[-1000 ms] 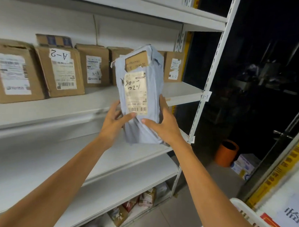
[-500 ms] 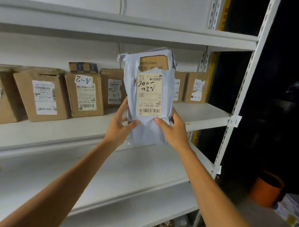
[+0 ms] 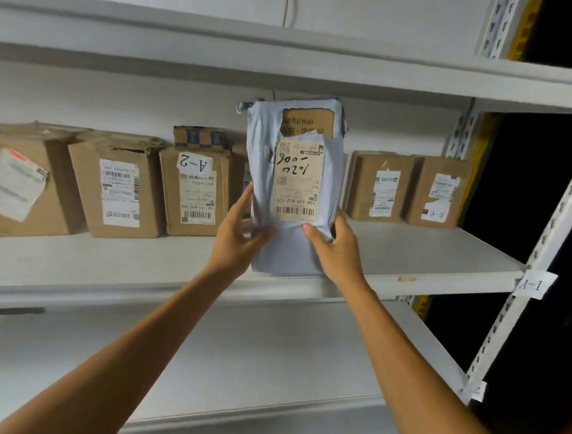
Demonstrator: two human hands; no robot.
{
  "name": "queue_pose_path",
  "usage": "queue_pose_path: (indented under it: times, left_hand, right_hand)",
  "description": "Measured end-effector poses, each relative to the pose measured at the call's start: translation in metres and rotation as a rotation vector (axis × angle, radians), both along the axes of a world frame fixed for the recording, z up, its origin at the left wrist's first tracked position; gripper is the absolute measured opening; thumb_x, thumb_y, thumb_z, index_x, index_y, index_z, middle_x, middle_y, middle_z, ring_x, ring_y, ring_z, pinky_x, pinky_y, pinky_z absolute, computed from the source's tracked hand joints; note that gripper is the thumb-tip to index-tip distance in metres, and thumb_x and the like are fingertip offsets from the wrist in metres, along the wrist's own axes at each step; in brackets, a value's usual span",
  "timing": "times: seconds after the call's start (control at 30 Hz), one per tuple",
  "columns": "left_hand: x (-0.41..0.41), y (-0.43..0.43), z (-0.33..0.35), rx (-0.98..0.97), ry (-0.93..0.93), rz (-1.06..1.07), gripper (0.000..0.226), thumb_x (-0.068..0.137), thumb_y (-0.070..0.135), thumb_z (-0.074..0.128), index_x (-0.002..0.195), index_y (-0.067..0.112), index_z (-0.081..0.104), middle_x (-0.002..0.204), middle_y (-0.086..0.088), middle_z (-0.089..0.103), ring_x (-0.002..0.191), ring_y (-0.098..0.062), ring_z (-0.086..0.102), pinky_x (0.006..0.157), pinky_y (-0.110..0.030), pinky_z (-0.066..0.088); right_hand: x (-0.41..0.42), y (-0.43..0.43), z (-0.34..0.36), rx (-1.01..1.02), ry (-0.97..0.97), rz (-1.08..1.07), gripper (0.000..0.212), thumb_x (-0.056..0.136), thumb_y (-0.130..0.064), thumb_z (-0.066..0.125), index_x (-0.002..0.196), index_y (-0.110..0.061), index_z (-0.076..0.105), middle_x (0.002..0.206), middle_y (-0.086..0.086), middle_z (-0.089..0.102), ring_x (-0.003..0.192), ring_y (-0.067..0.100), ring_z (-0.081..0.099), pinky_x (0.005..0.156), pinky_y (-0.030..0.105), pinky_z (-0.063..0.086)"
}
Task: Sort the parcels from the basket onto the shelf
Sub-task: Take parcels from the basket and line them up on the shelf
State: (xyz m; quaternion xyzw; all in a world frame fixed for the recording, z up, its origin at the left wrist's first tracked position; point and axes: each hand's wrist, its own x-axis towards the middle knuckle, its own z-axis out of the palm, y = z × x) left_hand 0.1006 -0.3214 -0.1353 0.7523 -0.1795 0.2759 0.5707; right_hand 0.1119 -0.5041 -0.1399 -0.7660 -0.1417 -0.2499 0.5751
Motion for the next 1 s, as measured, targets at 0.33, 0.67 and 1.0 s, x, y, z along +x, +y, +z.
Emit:
queue_pose_path:
  times: [0.33,0.67,1.0]
  left_hand:
    - [0.079,0.021,-0.009,0.304,-0.209,0.322,0.09,0.081,-0.002,0.066,0.151,0.027,0.016,0.148,-0.009,0.025,0.127,-0.014,0.035,0.094,-0.021,0.046]
    - [0.12,0.036,-0.006,0.956,-0.204,0.55,0.069,0.085,0.016,0.058,0.148,0.01,0.03,0.158,-0.013,0.006,0.143,-0.034,0.003,0.118,-0.038,0.011]
    - [0.101,0.028,0.0,1.093,-0.314,0.503,0.061,0.079,0.018,0.063,0.138,0.014,0.048,0.149,-0.014,0.035,0.138,-0.034,0.028,0.114,-0.044,0.021]
  right_hand:
    - [0.087,0.053,-0.007,-0.059,0.027,-0.096,0.047,0.088,-0.024,0.069,0.13,-0.018,0.047,0.124,0.003,0.063,0.111,0.023,0.061,0.086,0.031,0.054]
    - [0.14,0.074,-0.006,-0.122,0.094,-0.151,0.041,0.085,-0.026,0.071,0.121,-0.019,0.053,0.12,0.004,0.066,0.105,0.026,0.063,0.084,0.03,0.05]
    - [0.13,0.054,0.0,-0.093,0.155,-0.081,0.023,0.091,-0.025,0.063,0.107,-0.009,0.064,0.107,0.006,0.069,0.094,0.02,0.063,0.076,0.03,0.051]
